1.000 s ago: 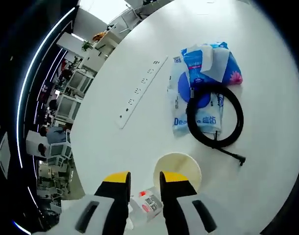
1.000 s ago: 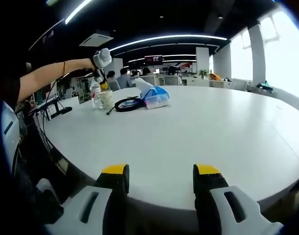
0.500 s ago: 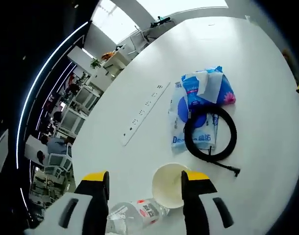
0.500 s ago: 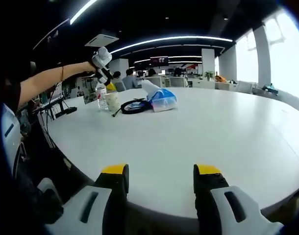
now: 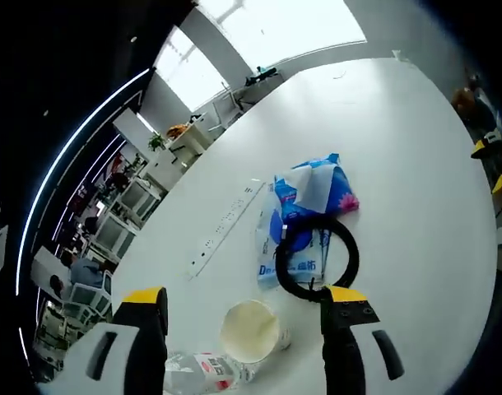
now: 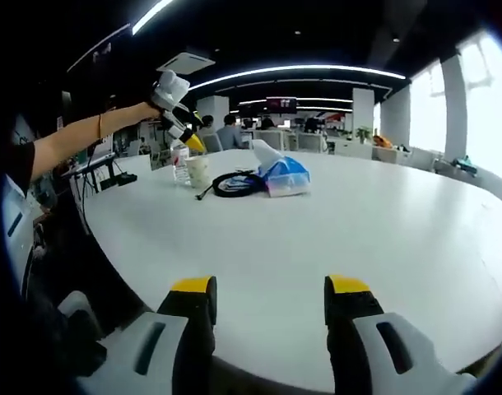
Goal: Arrange the tabletop items into an orderly group along one side of the table until the central work area is clear of visible clutter.
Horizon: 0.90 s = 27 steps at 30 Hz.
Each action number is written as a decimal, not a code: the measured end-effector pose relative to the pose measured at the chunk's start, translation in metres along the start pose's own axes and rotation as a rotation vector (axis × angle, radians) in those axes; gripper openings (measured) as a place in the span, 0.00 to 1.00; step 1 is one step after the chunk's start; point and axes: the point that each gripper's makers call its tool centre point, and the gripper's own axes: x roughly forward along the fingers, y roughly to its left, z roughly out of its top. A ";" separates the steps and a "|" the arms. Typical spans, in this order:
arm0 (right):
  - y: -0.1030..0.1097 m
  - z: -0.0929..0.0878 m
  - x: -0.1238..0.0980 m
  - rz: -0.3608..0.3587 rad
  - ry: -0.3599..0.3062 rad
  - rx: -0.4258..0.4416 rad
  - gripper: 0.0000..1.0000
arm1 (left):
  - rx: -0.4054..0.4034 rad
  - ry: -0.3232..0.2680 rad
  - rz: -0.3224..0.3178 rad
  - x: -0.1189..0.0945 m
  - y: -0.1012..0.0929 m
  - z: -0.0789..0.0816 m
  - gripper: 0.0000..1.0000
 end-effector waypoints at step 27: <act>0.024 0.040 0.020 0.162 -0.046 -0.083 0.58 | -0.024 -0.141 -0.127 -0.036 -0.055 0.024 0.77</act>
